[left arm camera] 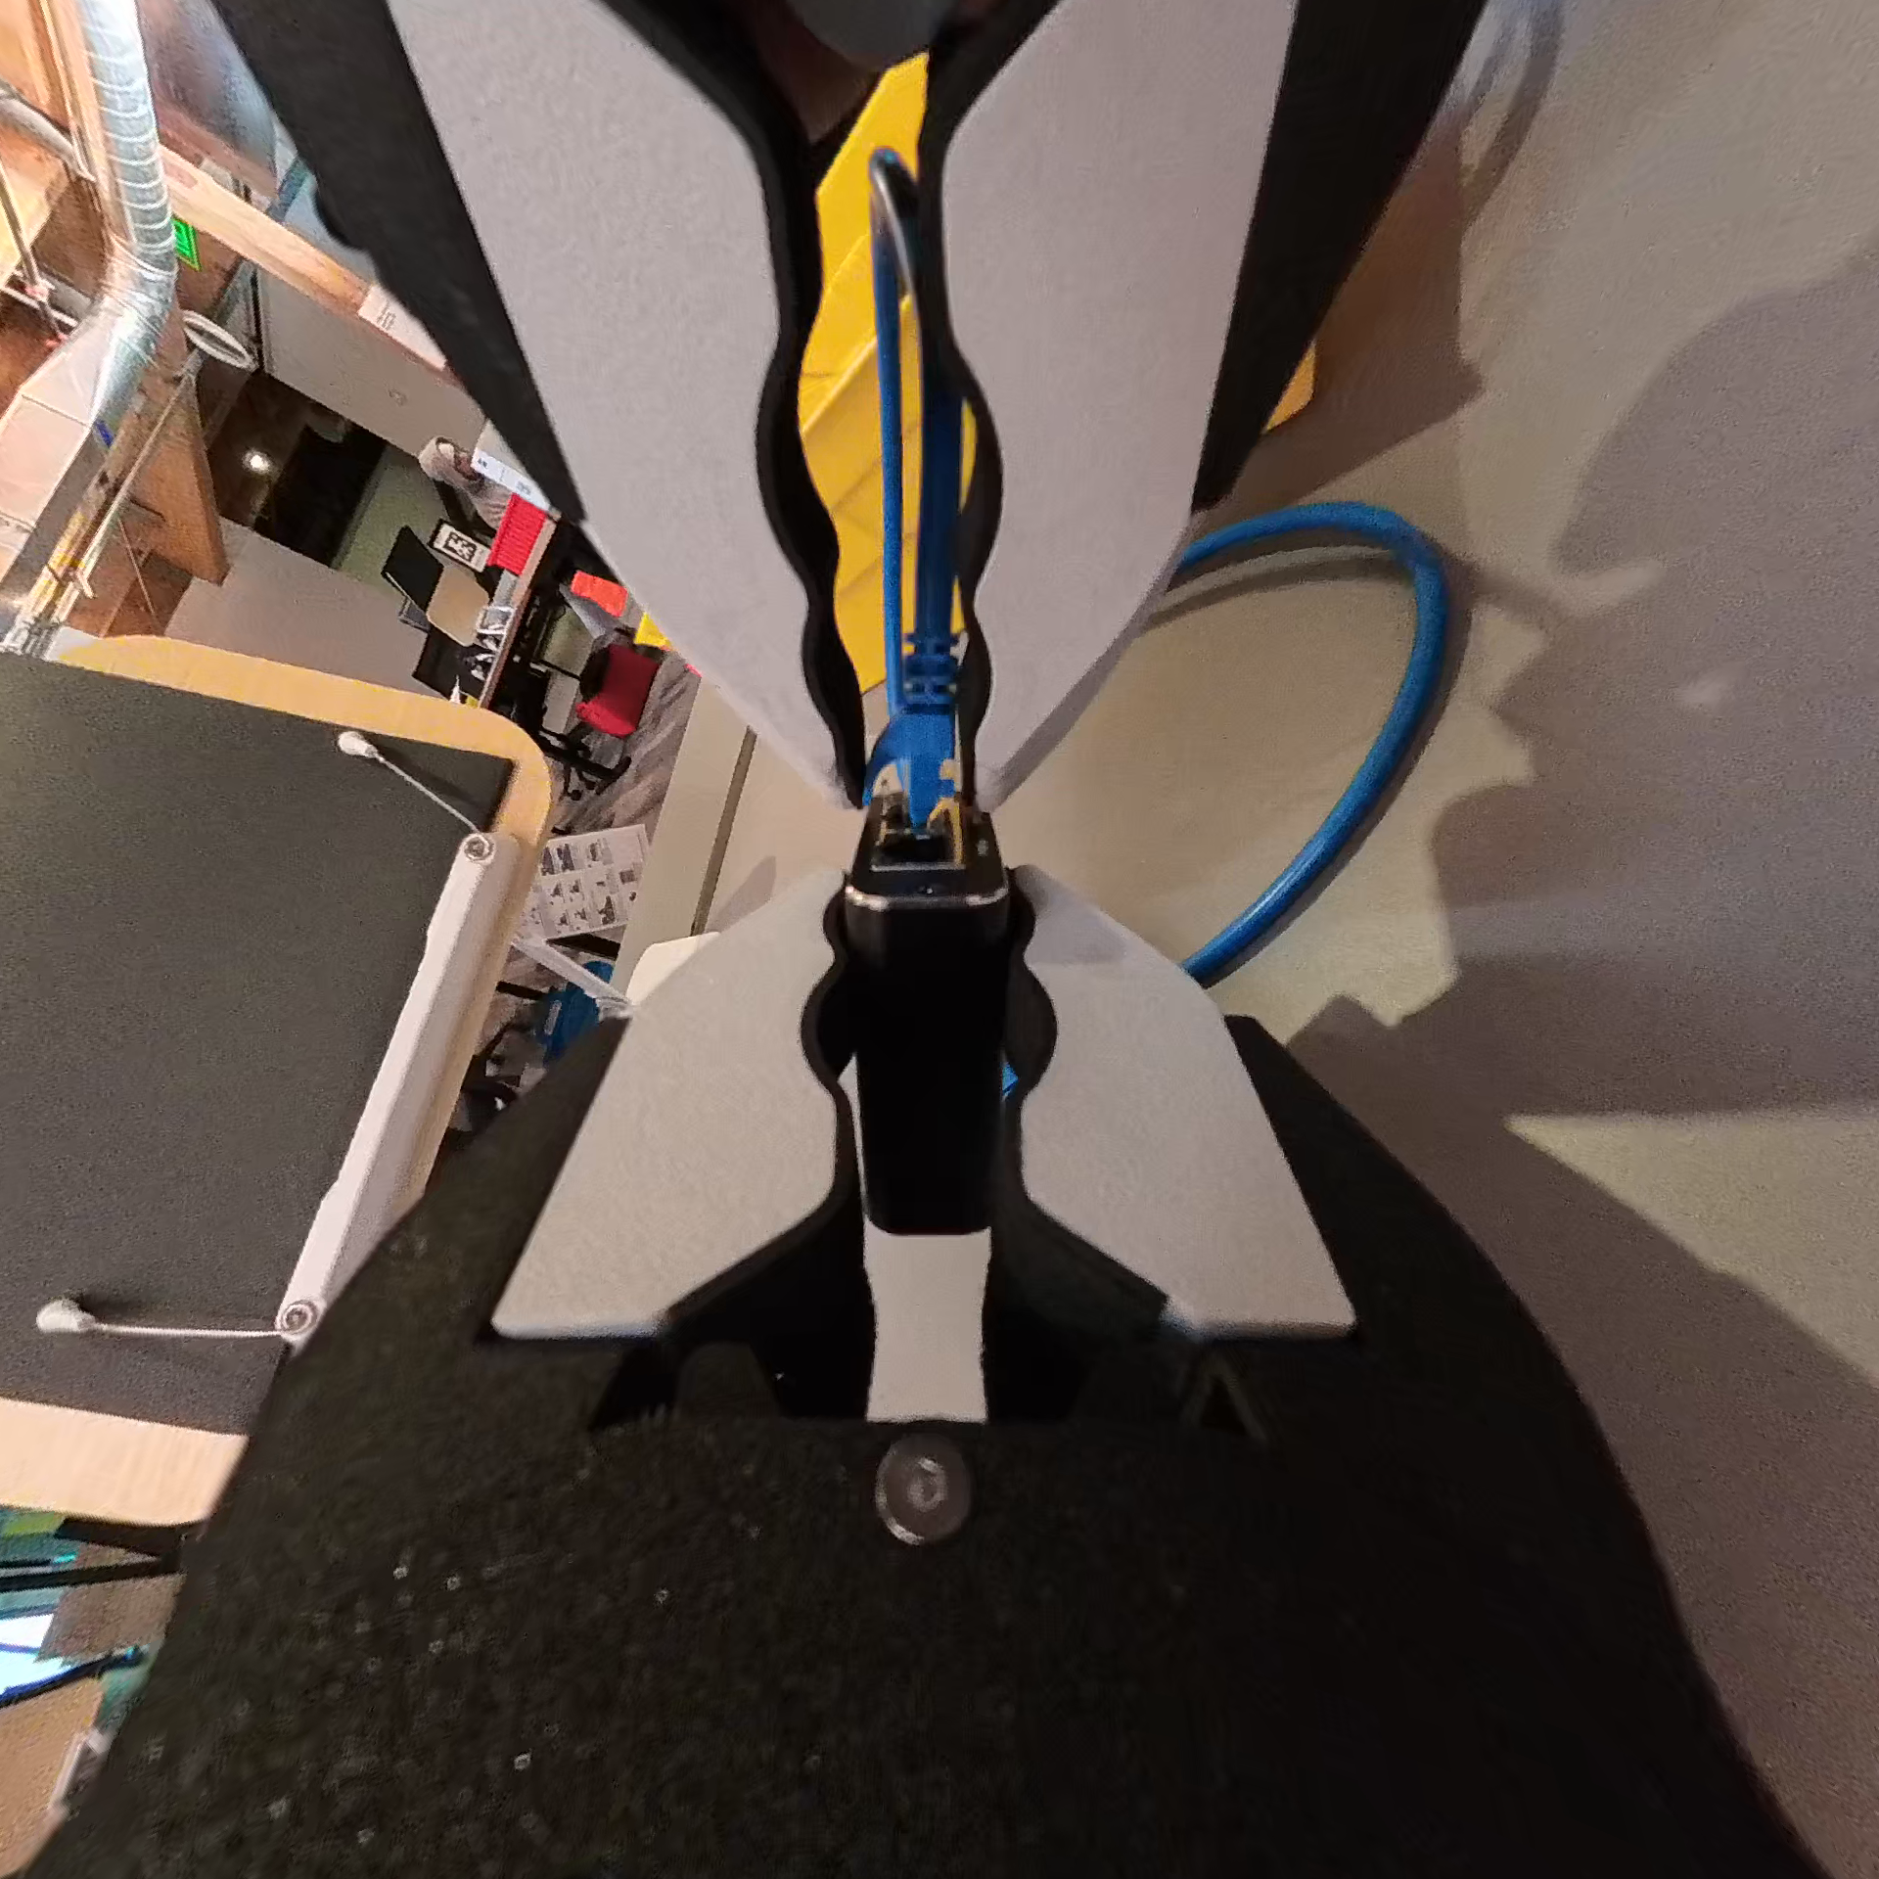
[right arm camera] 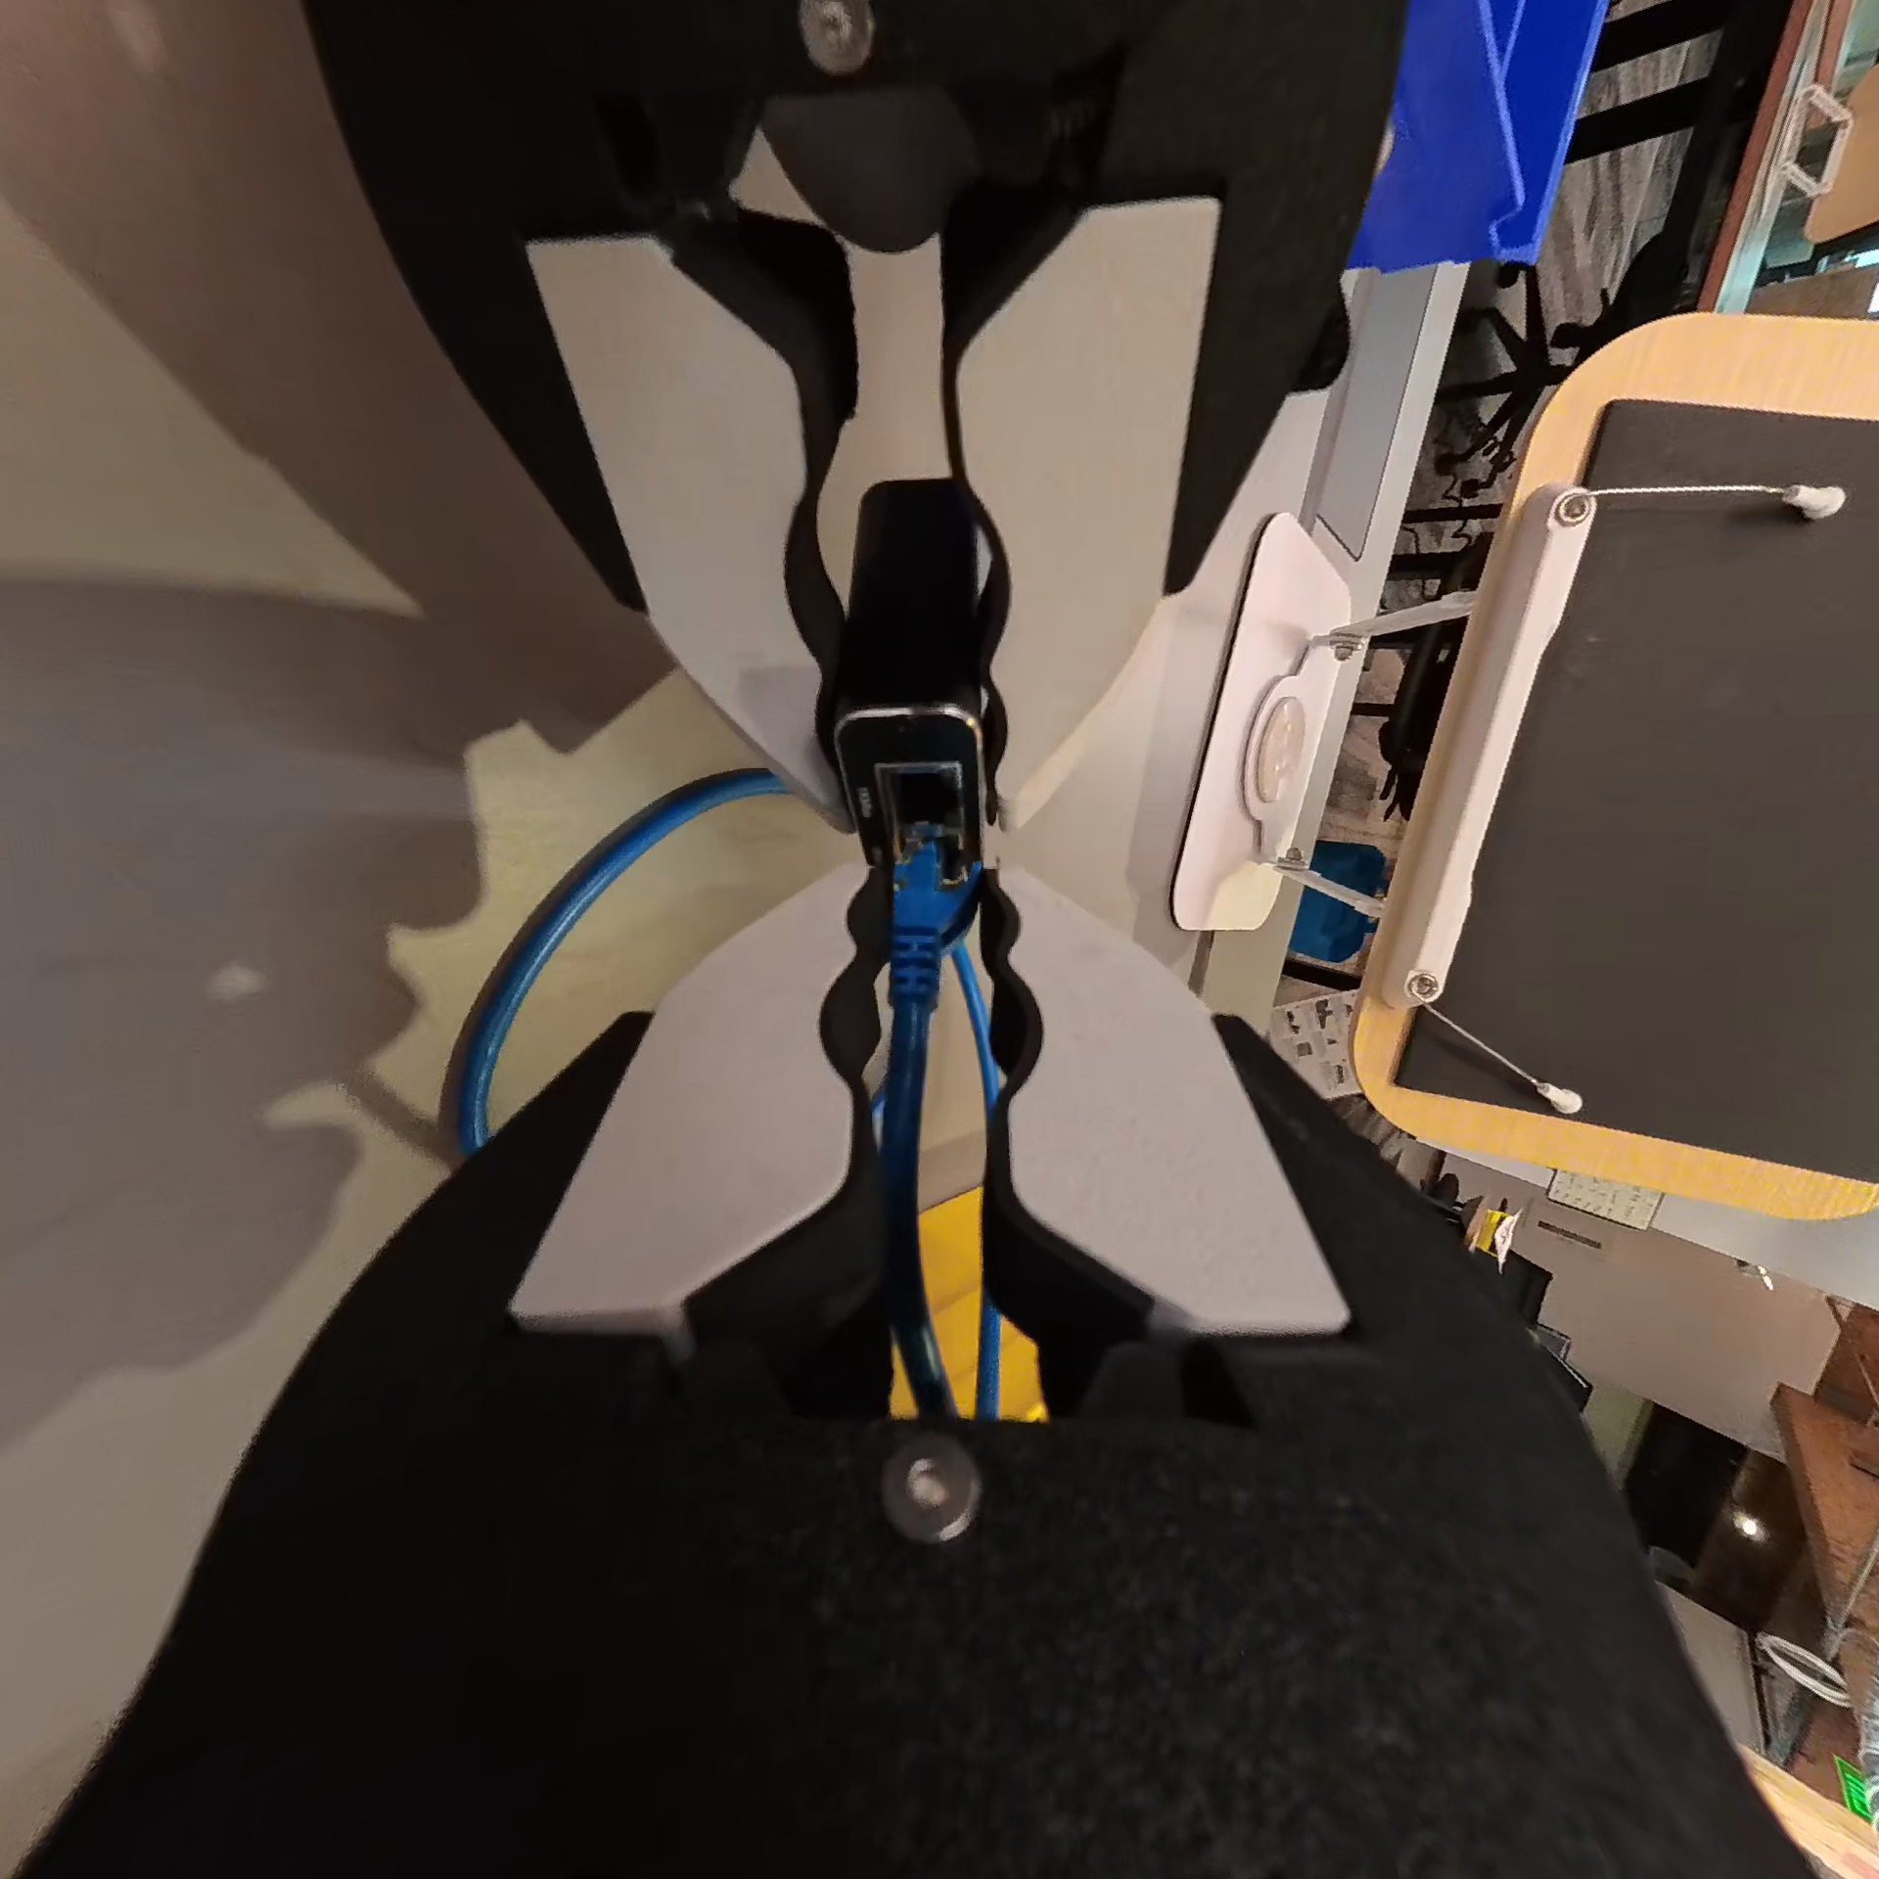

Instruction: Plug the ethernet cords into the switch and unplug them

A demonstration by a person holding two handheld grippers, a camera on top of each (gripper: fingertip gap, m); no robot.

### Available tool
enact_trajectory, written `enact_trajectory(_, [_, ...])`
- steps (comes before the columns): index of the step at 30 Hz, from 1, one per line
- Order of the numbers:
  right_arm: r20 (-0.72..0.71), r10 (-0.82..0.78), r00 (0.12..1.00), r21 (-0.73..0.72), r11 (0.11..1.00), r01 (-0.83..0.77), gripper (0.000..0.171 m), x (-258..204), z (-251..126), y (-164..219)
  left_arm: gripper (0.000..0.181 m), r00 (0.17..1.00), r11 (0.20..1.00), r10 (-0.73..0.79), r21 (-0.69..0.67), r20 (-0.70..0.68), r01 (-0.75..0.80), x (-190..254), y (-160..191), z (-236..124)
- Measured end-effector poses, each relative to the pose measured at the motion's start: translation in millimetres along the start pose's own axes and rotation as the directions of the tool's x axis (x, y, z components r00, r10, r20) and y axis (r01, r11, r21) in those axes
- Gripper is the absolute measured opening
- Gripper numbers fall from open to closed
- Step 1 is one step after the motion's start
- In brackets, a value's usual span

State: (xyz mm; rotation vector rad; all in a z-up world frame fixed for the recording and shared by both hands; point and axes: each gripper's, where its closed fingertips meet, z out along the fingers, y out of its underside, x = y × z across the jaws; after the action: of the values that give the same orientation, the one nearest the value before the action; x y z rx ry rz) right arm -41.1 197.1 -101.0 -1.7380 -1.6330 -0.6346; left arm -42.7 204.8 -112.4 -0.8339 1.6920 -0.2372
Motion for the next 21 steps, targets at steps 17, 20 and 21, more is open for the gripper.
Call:
enact_trajectory(17, [-0.008, -0.009, 1.0, 0.04, 0.999, 0.01, 0.016, 1.3, 4.6, -3.6, 0.025, 0.999, 0.999, 0.035, -0.034, 0.016, -0.035, -1.9, 7.4, 1.4])
enact_trajectory(20, [0.005, -0.013, 1.0, 0.024, 1.0, 0.013, 0.015, 0.2, 6.0, -2.1, 0.025, 0.999, 0.999, 0.031, -0.041, 0.013, -0.031, -0.7, 8.0, 2.4])
enact_trajectory(21, [0.014, 0.003, 1.0, 0.02, 1.0, -0.003, 0.015, -0.5, 7.0, -1.4, 0.025, 0.999, 0.999, 0.031, -0.044, 0.009, -0.03, -0.2, 8.5, 2.7])
